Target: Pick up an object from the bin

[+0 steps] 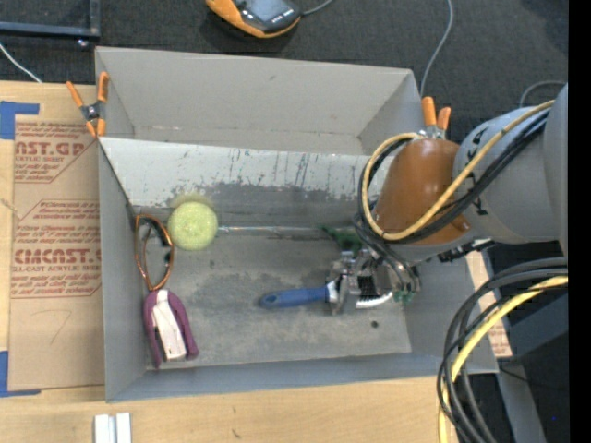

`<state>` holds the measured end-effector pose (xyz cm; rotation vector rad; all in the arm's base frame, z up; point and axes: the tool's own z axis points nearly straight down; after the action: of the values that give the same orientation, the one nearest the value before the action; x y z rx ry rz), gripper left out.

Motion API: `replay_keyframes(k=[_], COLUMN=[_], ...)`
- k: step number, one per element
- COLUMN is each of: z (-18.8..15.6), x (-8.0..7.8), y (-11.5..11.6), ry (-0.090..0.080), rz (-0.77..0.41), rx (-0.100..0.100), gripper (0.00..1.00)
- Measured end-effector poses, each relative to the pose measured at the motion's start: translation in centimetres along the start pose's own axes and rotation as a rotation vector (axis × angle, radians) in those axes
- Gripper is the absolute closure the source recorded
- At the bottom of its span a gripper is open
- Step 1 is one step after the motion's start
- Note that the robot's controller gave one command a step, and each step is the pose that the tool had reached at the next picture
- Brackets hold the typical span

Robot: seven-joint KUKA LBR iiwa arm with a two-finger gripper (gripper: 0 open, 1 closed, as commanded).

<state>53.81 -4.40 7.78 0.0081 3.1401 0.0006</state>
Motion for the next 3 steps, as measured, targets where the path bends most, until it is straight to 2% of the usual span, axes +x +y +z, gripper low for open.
replay_keyframes(k=[3], z=[-2.3], x=[0.1], y=[0.0], ry=[0.004], rz=[0.000], rx=[0.000], gripper=[1.00])
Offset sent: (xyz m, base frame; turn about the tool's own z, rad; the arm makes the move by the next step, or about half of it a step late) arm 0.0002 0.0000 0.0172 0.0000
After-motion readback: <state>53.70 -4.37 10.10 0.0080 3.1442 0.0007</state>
